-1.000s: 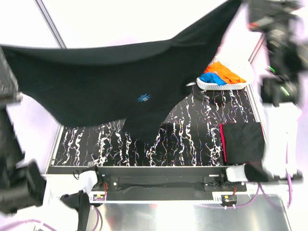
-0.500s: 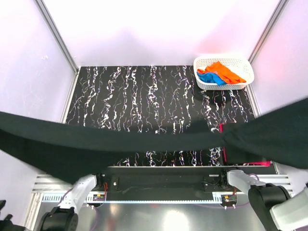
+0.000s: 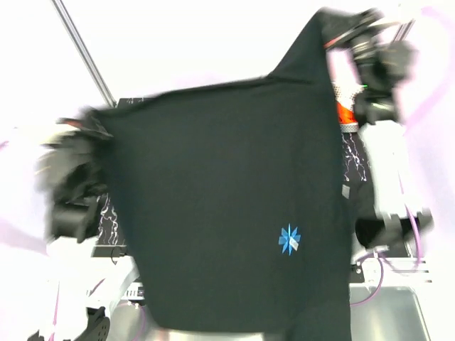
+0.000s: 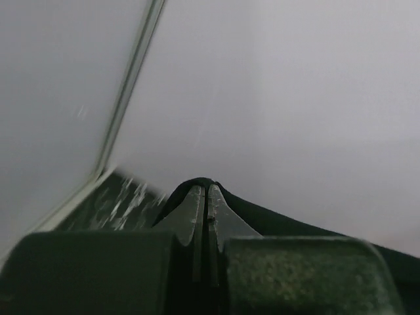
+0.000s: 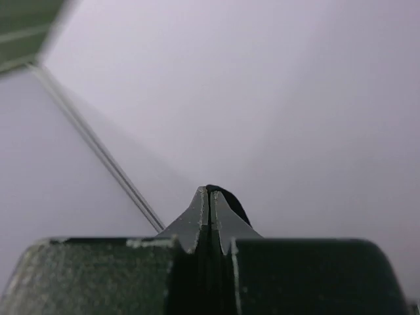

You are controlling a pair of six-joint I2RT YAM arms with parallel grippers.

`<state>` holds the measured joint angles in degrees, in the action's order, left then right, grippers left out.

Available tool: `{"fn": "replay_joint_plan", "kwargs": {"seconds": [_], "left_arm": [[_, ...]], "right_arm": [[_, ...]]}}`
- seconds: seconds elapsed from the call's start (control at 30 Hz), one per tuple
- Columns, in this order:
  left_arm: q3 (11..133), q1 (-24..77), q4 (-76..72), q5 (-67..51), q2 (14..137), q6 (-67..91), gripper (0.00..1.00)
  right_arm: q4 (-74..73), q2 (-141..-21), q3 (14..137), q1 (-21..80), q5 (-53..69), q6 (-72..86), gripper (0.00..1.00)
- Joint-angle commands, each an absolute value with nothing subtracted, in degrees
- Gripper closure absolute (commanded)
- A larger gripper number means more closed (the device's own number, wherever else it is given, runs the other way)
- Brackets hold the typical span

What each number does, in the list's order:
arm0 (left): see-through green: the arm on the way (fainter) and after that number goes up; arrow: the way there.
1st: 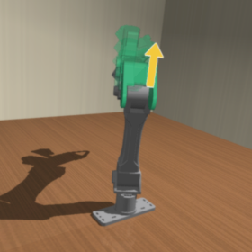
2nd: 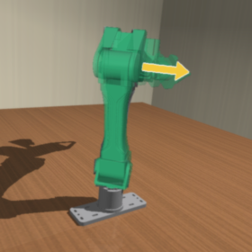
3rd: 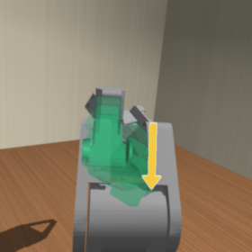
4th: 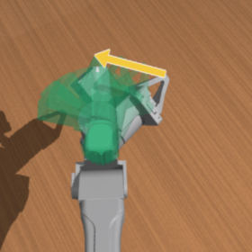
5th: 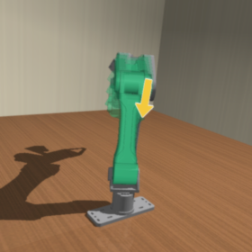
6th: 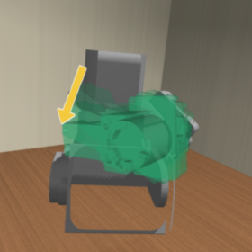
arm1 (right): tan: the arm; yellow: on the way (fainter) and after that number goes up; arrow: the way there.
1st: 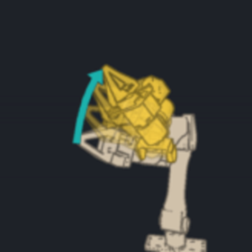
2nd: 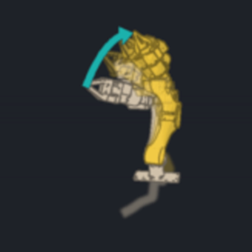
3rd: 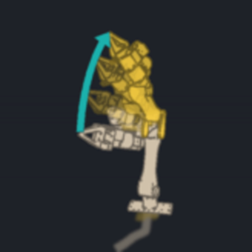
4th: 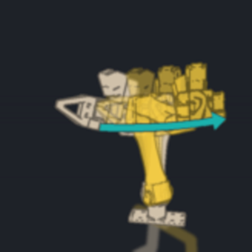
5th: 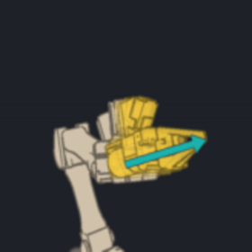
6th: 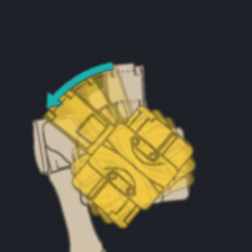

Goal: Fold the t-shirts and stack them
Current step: Flatten the tshirt out, then fold the tshirt

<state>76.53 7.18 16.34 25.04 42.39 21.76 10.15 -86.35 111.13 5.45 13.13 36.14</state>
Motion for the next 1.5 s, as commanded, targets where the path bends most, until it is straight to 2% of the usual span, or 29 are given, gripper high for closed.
{"fn": "replay_joint_plan", "kwargs": {"seconds": [0.0,0.13,0.2,0.27,0.33,0.47,0.6,0.8,0.97,1.17,1.33,1.47], "left_arm": [[60.9,7.3,11.1,34.2,38.6,22.1,1.00],[47.8,4.9,4.9,38.8,40.8,18.9,1.00],[43.6,-2.1,2.2,36.1,45.2,18.8,1.00],[41.1,-12.9,0.2,23.5,53.4,21.3,1.00],[41.0,-17.8,-5.5,16.2,59.3,22.5,1.00],[49.6,-25.8,-6.6,8.5,74.0,22.6,1.00],[58.4,-26.9,-6.3,-1.7,90.0,21.2,1.00],[65.4,-26.4,-8.9,-11.1,102.2,25.7,1.00],[69.0,-24.1,-9.8,-11.5,106.7,27.6,1.00],[74.6,-22.2,-10.4,-13.1,111.7,29.9,1.00],[82.3,-22.1,-7.6,-14.9,115.1,29.3,1.00],[83.8,-22.1,-5.7,-15.2,115.2,28.2,1.00]], "right_arm": [[18.9,-89.3,100.8,6.7,15.2,39.1,1.00],[22.8,-99.1,95.6,9.2,16.1,38.8,1.00],[23.7,-102.6,94.8,10.9,16.1,39.2,1.00],[22.9,-107.6,95.8,12.0,16.3,38.8,1.00],[22.5,-112.2,97.4,13.7,17.3,38.6,1.00],[19.6,-118.9,101.5,15.6,18.5,37.6,1.00],[17.7,-124.0,105.9,15.6,17.3,36.6,1.00],[14.7,-130.1,112.7,13.6,15.6,34.4,1.00],[13.2,-133.3,117.1,9.6,14.3,33.7,1.00],[6.2,-139.7,131.6,6.0,14.6,30.5,1.00],[4.1,-142.5,135.9,5.4,14.9,29.5,1.00],[3.6,-143.6,137.1,5.5,17.0,32.0,1.00]]}}
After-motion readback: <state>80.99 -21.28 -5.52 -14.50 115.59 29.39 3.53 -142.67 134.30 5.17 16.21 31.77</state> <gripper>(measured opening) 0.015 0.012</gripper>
